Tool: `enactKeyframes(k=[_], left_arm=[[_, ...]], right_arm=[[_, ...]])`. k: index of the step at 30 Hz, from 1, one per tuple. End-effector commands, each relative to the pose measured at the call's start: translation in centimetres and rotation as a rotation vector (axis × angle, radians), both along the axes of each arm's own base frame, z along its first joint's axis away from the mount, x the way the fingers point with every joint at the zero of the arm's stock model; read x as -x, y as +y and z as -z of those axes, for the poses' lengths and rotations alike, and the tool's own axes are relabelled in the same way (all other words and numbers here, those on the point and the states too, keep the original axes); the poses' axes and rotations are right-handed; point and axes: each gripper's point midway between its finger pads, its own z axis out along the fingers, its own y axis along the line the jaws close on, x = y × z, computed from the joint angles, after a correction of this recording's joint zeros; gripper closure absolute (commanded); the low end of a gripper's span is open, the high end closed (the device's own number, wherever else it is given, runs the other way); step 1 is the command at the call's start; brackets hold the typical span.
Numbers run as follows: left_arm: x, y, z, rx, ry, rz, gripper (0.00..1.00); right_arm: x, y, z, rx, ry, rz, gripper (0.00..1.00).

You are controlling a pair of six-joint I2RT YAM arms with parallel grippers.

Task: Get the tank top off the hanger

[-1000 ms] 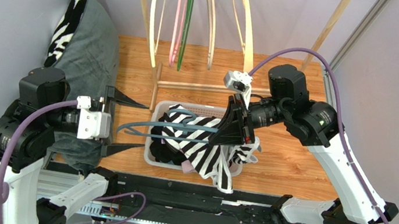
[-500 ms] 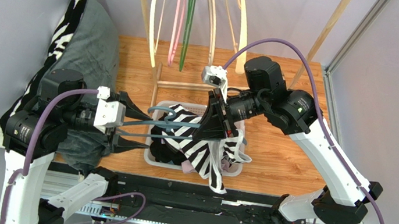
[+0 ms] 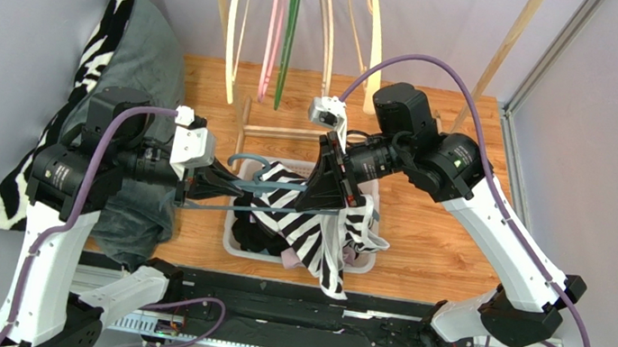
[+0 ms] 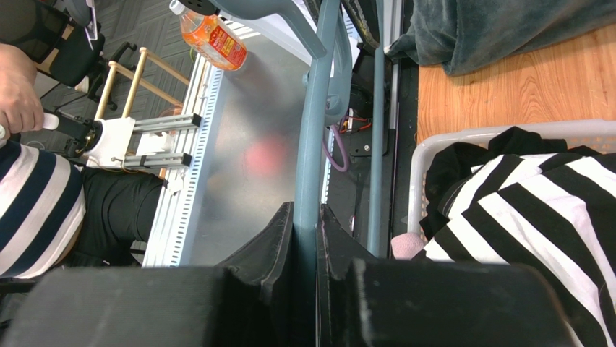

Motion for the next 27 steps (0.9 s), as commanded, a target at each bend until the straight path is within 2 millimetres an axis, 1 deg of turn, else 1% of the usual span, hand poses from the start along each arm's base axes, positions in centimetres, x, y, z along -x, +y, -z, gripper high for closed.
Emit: enactKeyframes(k=[1,3,4,5,6,7,8,9,10,11,12,13,14,15,16,17,18,19,23,24,26,27], left_arm=[[-1.3,0.4,-1.6,0.010,-0.082,-0.086,1.00],[-1.5,0.6,-1.8,0.012,-0.082,-0.109,1.00],[-1.4,0.6,-1.8,0.016,-0.076,-0.119,1.00],[-1.4,0.8,-2.0,0.020,-0.093,-0.128,1.00],[-1.4,0.9,-2.1,0.022,-0.098,-0.136,1.00],[-1.4,0.9,-2.1,0.023,-0.092,-0.147,1.00],[-1.6,1.1,-2.1,0.021,-0.105,-0.165,1.00],[-1.8,1.2,-2.0,0.016,-0.105,-0.178,1.00],[-2.1,1.5,-1.8,0.007,-0.095,-0.209,1.00],[-2.3,1.6,-1.6,0.003,-0.090,-0.223,1.00],[-2.5,1.6,-1.5,0.002,-0.077,-0.239,1.00],[-3.0,1.8,-1.1,-0.008,-0.067,-0.262,1.00],[-3.1,1.9,-1.2,0.001,-0.072,-0.275,1.00],[-3.1,1.8,-1.0,0.006,-0.055,-0.280,1.00],[-3.0,1.7,-0.6,0.007,-0.042,-0.277,1.00],[-2.8,1.7,-0.7,0.018,-0.047,-0.270,1.00],[-2.6,1.6,-0.6,0.025,-0.034,-0.268,1.00],[-2.5,1.5,-0.5,0.031,-0.031,-0.266,1.00],[-2.2,1.4,-0.5,0.054,-0.013,-0.271,1.00],[-2.1,1.4,-0.4,0.061,-0.001,-0.276,1.00],[-1.9,1.4,-0.4,0.071,-0.004,-0.279,1.00],[-1.8,1.5,-0.4,0.073,-0.001,-0.281,1.00]], right_arm=[[0.6,-0.1,-1.8,-0.048,-0.055,-0.019,1.00],[0.3,-0.1,-1.8,-0.054,-0.077,-0.005,0.84],[0.2,-0.2,-2.4,-0.077,-0.106,0.008,0.75],[0.0,-0.2,-2.2,-0.078,-0.116,0.019,0.50],[-0.2,-0.2,-2.3,-0.088,-0.142,0.036,0.47],[-0.2,-0.6,-3.3,-0.127,-0.184,0.050,0.45],[-0.5,-0.6,-3.0,-0.131,-0.205,0.063,0.38],[-1.3,-0.5,-3.5,-0.155,-0.253,0.101,0.32],[-1.3,-1.1,-4.3,-0.180,-0.294,0.128,0.28],[-1.7,-1.2,-4.2,-0.184,-0.322,0.154,0.21],[-2.8,-1.3,-5.0,-0.208,-0.384,0.213,0.19],[-2.8,-2.1,-6.1,-0.242,-0.428,0.248,0.17],[-3.2,-2.5,-6.6,-0.258,-0.458,0.286,0.13],[-4.3,-2.7,-6.9,-0.276,-0.500,0.348,0.10],[-4.1,-3.7,-8.0,-0.311,-0.534,0.382,0.07],[-4.2,-4.0,-8.2,-0.323,-0.552,0.401,0.02],[-4.7,-4.3,-8.4,-0.331,-0.573,0.437,0.00],[-4.4,-5.0,-9.0,-0.348,-0.591,0.454,0.00],[-5.2,-6.4,-9.5,-0.319,-0.617,0.537,0.00],[-5.6,-7.6,-9.6,-0.301,-0.626,0.598,0.00],[-6.2,-8.7,-8.3,-0.259,-0.624,0.661,0.00],[-5.8,-10.3,-8.2,-0.262,-0.630,0.710,0.00]])
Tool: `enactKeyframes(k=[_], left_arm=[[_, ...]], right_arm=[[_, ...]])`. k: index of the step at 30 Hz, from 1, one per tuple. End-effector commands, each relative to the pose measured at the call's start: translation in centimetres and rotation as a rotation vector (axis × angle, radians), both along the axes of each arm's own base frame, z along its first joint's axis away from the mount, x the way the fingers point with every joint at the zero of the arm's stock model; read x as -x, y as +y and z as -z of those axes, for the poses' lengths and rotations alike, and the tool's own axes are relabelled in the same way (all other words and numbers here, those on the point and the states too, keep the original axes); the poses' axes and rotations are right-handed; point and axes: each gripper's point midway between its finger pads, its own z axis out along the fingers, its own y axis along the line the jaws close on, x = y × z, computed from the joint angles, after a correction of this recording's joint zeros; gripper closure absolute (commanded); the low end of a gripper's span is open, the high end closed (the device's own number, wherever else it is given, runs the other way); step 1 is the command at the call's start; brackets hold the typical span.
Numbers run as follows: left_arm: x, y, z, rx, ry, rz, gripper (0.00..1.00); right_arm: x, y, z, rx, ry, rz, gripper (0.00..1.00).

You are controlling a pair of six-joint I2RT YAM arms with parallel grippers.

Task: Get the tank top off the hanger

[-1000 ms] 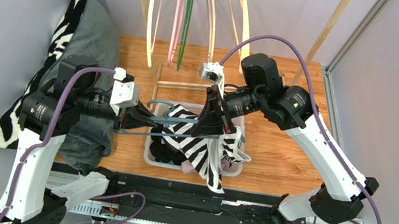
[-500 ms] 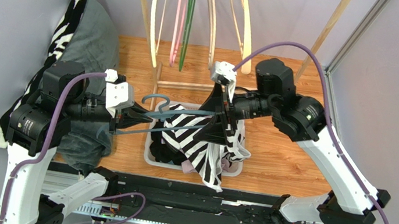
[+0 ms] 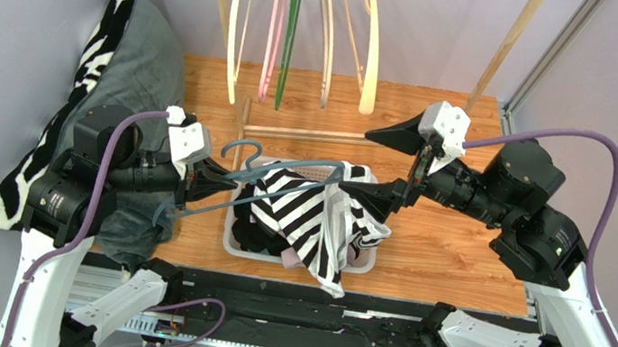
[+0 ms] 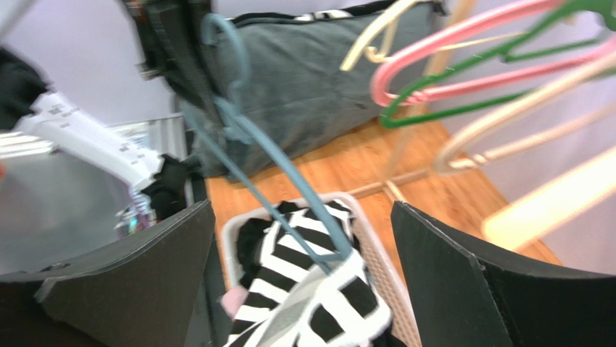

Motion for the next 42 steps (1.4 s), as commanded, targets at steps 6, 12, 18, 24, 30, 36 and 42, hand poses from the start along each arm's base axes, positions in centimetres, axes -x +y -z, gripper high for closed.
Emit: enactKeyframes(k=[6,12,18,24,30,36,42], left_arm=[[-0.3,0.0,-2.2,0.052,-0.056,-0.033,1.00],[0.2,-0.2,-3.1,0.072,-0.060,-0.018,1.00],[1.2,-0.1,-4.0,0.084,-0.073,0.004,1.00],[1.5,0.5,-5.1,0.076,-0.115,-0.023,1.00],[0.7,1.4,-4.4,0.046,-0.131,-0.099,1.00],[0.6,2.4,-4.3,0.015,-0.165,-0.146,1.00],[2.5,2.5,-5.0,0.013,-0.187,-0.103,1.00]], right_arm=[[0.1,-5.1,9.7,0.027,0.169,0.228,0.00],[0.1,-5.1,14.7,0.010,0.294,0.261,0.00],[-2.8,-4.2,16.3,0.056,0.286,0.356,0.00],[-6.6,-3.8,14.6,0.071,0.217,0.487,0.62],[-6.7,-4.8,7.9,-0.048,0.133,0.511,1.00],[-6.5,-7.8,2.2,-0.106,0.033,0.591,1.00],[-7.7,-9.9,2.3,-0.081,0.019,0.712,1.00]])
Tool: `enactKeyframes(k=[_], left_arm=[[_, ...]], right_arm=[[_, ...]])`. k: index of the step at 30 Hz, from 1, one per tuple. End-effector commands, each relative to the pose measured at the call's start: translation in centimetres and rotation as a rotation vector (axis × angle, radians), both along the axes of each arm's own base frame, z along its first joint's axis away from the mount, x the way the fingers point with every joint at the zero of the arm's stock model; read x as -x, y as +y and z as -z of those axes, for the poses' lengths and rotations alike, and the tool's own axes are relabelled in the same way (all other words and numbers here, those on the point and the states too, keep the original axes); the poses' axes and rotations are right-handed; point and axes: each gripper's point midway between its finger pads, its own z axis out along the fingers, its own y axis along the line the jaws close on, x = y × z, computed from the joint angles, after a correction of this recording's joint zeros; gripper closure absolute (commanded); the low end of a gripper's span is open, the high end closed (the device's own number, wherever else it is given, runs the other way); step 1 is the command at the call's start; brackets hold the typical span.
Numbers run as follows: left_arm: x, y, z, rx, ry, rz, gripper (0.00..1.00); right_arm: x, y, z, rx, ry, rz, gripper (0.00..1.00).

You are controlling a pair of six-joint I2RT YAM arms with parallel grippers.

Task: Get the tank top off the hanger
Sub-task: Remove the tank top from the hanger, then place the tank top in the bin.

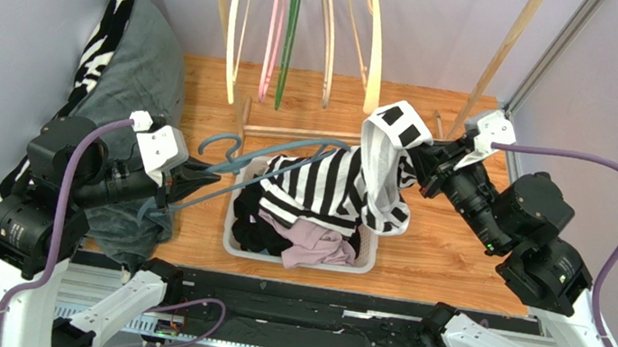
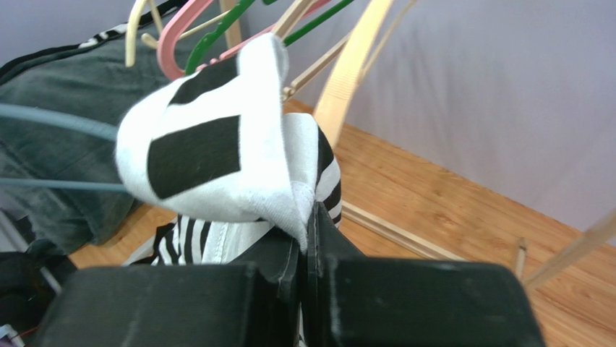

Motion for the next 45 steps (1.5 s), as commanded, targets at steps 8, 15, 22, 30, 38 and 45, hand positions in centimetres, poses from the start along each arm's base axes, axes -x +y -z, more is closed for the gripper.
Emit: enactKeyframes(k=[8,15,22,30,38,45], left_arm=[[2.1,2.3,-9.3,0.099,-0.261,-0.127,1.00],[-0.3,3.8,-12.0,0.125,-0.305,-0.264,1.00],[-0.2,3.3,-13.3,0.173,-0.299,-0.250,1.00],[-0.7,2.7,-12.5,0.158,-0.276,-0.218,1.00],[0.3,2.2,-12.3,0.150,-0.275,-0.170,1.00],[0.4,1.4,-12.1,0.144,-0.258,-0.115,1.00]], right_arm=[[-0.1,1.3,4.8,0.051,0.084,-0.048,1.00],[2.1,6.7,6.3,-0.030,0.175,-0.314,1.00],[2.1,13.4,8.2,-0.083,0.168,-0.482,1.00],[0.0,20.9,11.5,-0.025,0.208,-0.591,1.00],[-3.2,22.0,20.5,0.017,0.290,-0.457,1.00],[-3.7,21.0,29.5,0.002,0.507,-0.341,1.00]])
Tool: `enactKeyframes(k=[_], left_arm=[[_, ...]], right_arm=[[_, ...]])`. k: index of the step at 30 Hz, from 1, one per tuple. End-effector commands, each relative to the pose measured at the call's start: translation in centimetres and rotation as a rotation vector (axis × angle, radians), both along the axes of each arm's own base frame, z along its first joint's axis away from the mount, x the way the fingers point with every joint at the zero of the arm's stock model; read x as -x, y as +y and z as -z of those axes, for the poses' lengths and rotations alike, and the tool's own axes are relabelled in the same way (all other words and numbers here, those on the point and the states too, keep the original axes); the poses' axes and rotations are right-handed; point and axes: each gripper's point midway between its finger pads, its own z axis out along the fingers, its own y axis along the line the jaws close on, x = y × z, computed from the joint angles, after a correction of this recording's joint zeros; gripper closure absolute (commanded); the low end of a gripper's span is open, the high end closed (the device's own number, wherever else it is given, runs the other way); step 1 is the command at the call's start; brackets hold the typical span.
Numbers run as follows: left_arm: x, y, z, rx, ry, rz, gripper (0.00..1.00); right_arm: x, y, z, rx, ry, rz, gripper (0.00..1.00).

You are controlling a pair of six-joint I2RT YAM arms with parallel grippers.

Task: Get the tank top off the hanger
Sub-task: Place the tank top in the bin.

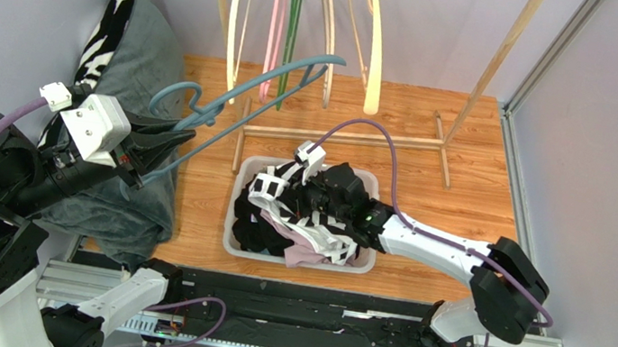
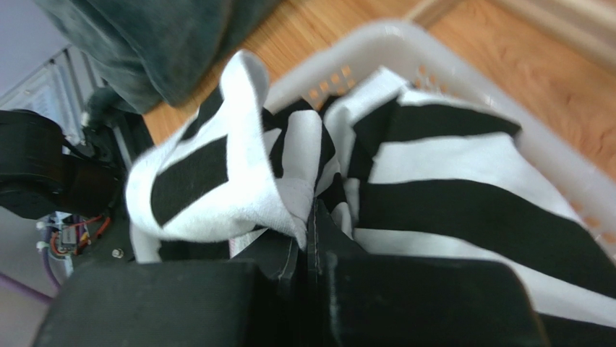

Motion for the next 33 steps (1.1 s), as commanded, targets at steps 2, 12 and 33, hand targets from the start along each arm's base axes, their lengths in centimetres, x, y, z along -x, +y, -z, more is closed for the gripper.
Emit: enactKeyframes(k=[2,12,33], left_arm=[[0.1,-0.7,-0.6,0.003,-0.009,0.044,1.00],[0.2,-1.2,-0.5,-0.016,-0.007,0.085,1.00],[0.2,-0.9,1.4,-0.047,0.006,0.072,1.00]], right_arm=[[-0.4,-0.8,5.0,-0.010,0.140,0.118,1.00],[3.8,-3.4,17.9,0.196,0.415,0.154,1.00],[3.9,-4.4,4.2,0.247,0.142,0.085,0.30]])
